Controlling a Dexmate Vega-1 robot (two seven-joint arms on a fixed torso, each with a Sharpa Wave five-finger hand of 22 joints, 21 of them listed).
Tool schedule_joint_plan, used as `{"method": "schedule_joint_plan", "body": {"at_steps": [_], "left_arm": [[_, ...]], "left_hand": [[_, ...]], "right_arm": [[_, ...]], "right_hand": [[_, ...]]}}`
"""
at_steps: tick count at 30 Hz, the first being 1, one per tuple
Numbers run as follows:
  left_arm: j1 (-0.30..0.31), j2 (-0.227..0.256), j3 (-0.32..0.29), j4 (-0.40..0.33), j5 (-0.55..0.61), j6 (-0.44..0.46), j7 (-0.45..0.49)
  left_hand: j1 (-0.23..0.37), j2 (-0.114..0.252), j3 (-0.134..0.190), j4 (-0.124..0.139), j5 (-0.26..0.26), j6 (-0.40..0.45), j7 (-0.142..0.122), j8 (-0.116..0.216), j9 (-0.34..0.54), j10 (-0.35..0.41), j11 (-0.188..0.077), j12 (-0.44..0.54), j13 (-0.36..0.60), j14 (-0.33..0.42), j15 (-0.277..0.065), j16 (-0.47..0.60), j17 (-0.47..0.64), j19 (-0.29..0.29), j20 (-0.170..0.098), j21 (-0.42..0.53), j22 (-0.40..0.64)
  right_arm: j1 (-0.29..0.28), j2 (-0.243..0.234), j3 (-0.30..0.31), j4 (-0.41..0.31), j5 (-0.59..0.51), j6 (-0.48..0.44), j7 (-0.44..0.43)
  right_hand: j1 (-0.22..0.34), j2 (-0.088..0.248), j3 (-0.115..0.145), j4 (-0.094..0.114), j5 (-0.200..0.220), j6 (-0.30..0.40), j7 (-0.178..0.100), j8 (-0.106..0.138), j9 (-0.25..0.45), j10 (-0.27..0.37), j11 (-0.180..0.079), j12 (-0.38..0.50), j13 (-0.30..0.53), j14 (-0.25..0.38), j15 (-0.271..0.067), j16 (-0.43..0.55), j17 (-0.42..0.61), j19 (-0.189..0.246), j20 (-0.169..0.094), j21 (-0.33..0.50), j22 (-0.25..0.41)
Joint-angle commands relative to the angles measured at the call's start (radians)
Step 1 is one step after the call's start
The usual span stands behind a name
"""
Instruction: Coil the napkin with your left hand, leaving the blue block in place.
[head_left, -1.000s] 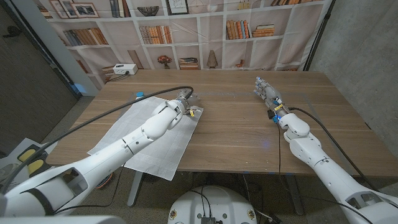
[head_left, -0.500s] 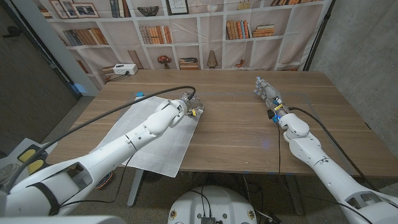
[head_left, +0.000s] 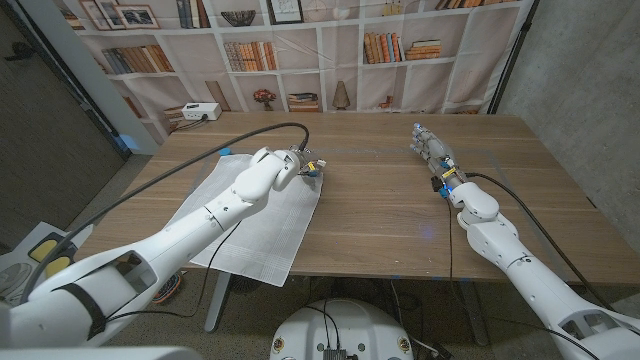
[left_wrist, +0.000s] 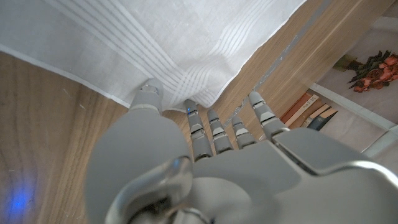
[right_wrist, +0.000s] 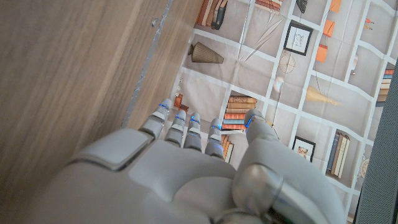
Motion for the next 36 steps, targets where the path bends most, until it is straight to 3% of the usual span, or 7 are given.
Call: {"method": "schedule_joint_plan", "body": {"at_steps": [1,7,13,21,29,36], "left_arm": [[0.025,0.022,0.011,-0.008,-0.031,0.036,0.100],[0.078,0.042,-0.013,-0.038,-0.020,0.067,0.257],[0.150,0.046,-0.054,-0.052,-0.017,0.117,0.496],[0.206,0.001,-0.067,-0.018,0.041,0.245,0.769],[0.199,-0.046,-0.040,0.034,0.107,0.365,0.872],[0.174,-0.036,0.012,0.050,0.221,0.425,0.863]], "left_hand": [[0.044,0.042,0.005,-0.016,-0.040,0.302,-0.069,0.087,0.040,0.100,-0.027,0.023,-0.002,0.092,-0.062,0.015,0.003,0.055,-0.024,0.011,0.005],[0.087,0.070,0.028,-0.031,-0.084,0.344,-0.054,0.135,0.072,0.194,-0.048,0.050,0.005,0.180,-0.109,0.037,0.010,0.097,-0.031,0.025,0.008],[0.103,0.074,0.039,-0.036,-0.121,0.355,-0.031,0.156,0.080,0.253,-0.062,0.066,0.011,0.235,-0.139,0.049,0.013,0.119,-0.036,0.034,0.010],[0.120,0.073,0.053,-0.041,-0.165,0.381,-0.027,0.181,0.079,0.327,-0.075,0.086,0.023,0.293,-0.165,0.059,0.015,0.140,-0.027,0.043,0.011],[0.134,0.064,0.066,-0.048,-0.202,0.401,-0.016,0.197,0.070,0.373,-0.083,0.097,0.036,0.332,-0.169,0.058,0.013,0.152,-0.023,0.049,0.012],[0.141,0.057,0.073,-0.051,-0.219,0.416,-0.011,0.205,0.064,0.386,-0.083,0.097,0.042,0.345,-0.170,0.055,0.011,0.155,-0.019,0.052,0.013]], "right_arm": [[-0.009,-0.005,0.001,-0.016,-0.003,-0.007,-0.012],[-0.008,-0.005,0.000,-0.017,-0.004,-0.011,-0.016],[-0.002,-0.003,-0.002,-0.011,-0.004,-0.010,-0.014],[0.002,0.001,-0.003,-0.005,-0.006,-0.006,-0.016],[-0.001,0.000,0.000,-0.007,-0.006,-0.004,-0.020],[-0.001,-0.002,0.001,-0.010,-0.008,-0.002,-0.023]], "right_hand": [[-0.003,-0.001,-0.003,0.000,-0.002,0.008,-0.002,-0.001,0.002,0.003,0.001,-0.003,0.003,0.008,0.007,-0.002,0.004,0.005,0.002,0.001,0.003],[-0.002,-0.001,-0.003,-0.001,-0.002,0.009,-0.002,-0.001,0.002,0.005,0.005,-0.002,0.003,0.009,0.006,-0.002,0.003,0.005,0.002,0.001,0.002],[-0.002,-0.001,-0.003,-0.002,-0.002,0.009,-0.003,-0.001,0.002,0.004,0.003,-0.003,0.003,0.008,0.005,-0.003,0.003,0.005,0.003,0.001,0.002],[-0.002,0.000,-0.002,-0.002,-0.002,0.009,-0.003,-0.001,0.002,0.003,0.000,-0.003,0.003,0.007,0.005,-0.004,0.003,0.005,0.002,0.001,0.002],[-0.002,-0.001,-0.002,-0.003,-0.002,0.010,-0.002,-0.001,0.002,0.005,0.002,-0.003,0.003,0.007,0.007,-0.004,0.003,0.004,0.001,0.000,0.002],[-0.002,-0.001,-0.002,-0.003,-0.002,0.010,-0.002,-0.002,0.002,0.005,0.002,-0.004,0.003,0.010,0.006,-0.004,0.003,0.004,0.001,0.000,0.002]]}}
